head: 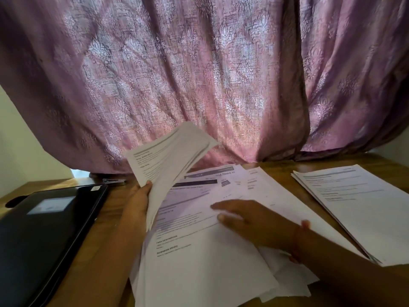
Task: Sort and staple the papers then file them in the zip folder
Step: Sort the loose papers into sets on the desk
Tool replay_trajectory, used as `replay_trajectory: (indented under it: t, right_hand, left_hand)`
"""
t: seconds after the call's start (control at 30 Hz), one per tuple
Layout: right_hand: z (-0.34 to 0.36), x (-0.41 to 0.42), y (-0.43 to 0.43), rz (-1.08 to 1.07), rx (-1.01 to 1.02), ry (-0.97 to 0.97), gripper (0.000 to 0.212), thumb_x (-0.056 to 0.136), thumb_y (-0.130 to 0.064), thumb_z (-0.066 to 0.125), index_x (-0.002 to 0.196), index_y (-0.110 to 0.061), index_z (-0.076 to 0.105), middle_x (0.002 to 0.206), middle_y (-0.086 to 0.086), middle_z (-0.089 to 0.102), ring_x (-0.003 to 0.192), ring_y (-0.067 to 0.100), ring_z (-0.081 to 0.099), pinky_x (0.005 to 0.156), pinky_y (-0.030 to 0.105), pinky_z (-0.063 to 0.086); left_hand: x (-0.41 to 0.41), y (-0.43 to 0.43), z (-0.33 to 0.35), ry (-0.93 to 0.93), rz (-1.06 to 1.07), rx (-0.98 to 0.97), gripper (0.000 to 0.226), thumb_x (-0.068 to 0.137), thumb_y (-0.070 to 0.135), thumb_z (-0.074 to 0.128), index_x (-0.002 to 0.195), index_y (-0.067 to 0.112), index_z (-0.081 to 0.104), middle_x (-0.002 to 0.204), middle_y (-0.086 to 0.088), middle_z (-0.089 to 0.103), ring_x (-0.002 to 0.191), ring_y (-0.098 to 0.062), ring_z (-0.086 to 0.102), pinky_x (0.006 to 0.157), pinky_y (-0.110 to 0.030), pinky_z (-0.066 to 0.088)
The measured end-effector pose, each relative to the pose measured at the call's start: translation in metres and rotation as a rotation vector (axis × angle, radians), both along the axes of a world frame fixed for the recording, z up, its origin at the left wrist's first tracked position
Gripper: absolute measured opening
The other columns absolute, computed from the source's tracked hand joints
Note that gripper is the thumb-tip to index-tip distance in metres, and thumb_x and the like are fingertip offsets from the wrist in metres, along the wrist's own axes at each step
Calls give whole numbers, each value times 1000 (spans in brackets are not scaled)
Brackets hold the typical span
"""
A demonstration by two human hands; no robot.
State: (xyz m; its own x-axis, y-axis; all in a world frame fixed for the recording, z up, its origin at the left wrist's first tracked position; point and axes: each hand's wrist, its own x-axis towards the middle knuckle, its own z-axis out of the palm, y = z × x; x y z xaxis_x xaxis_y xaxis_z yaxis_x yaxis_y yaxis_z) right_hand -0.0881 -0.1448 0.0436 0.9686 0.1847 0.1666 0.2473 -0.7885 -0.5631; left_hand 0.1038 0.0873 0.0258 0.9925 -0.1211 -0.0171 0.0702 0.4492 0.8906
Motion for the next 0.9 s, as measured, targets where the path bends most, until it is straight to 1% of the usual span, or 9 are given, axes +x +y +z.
replay_trajectory:
  t: [0.07,0.13,0.23,0.3,0.4,0.47,0.57,0.73,0.9]
  right_hand:
    - [-6,0,12,108,-248,108,60,94,-66,35,148,-42,33,158,-18,26,145,4,20,119,32,15]
    - [-9,0,18,144,-397,165,64,93,-67,36,151,-41,27,162,-16,15,149,8,10,119,33,9]
    - [-9,0,14,101,-417,171,67,90,-71,40,150,-43,29,161,-17,16,149,10,12,120,36,12]
    - [-7,1,7,67,-403,174,67,88,-72,43,148,-43,32,161,-17,18,149,11,14,120,37,14]
    - [-6,3,-2,43,-424,190,65,89,-70,44,147,-42,33,161,-16,17,149,12,13,120,37,14]
    - [-4,4,-4,31,-431,204,64,90,-69,44,146,-42,33,162,-15,17,150,12,13,120,36,15]
    - [0,4,-7,-3,-430,230,62,91,-68,44,145,-40,36,161,-14,19,149,13,16,119,36,18]
    - [1,4,-10,-147,-471,216,65,88,-72,42,140,-33,43,153,-4,39,139,19,37,113,35,33]
    - [-3,5,7,-62,-508,163,65,93,-68,32,147,-32,33,161,-6,25,149,18,18,120,37,15]
  left_hand:
    - [-3,6,3,0,24,8,17,104,11,52,111,14,67,86,-2,77,79,-18,73,59,-27,58]
    - [-4,11,5,4,34,40,18,103,15,54,115,14,68,97,-6,75,88,-23,71,67,-34,56]
    - [-5,15,5,26,8,11,17,104,17,54,110,17,70,108,-11,73,100,-29,69,74,-36,55]
    - [-2,18,4,27,15,1,21,105,18,53,118,15,69,117,-12,72,110,-30,67,88,-39,55]
    - [7,23,-1,60,35,16,32,98,25,61,128,17,68,128,-14,69,121,-35,64,106,-51,48]
    - [11,26,-4,91,29,26,39,92,32,65,129,21,68,130,-15,68,120,-37,64,106,-54,48]
    - [8,26,-3,114,18,42,36,92,34,65,126,23,70,126,-15,70,117,-37,66,103,-57,49]
    - [27,32,-11,143,46,42,37,84,36,68,117,20,73,130,-15,68,117,-35,65,103,-58,49]
    - [3,23,2,148,48,57,31,97,31,61,125,22,69,127,-13,69,117,-36,66,104,-54,49]
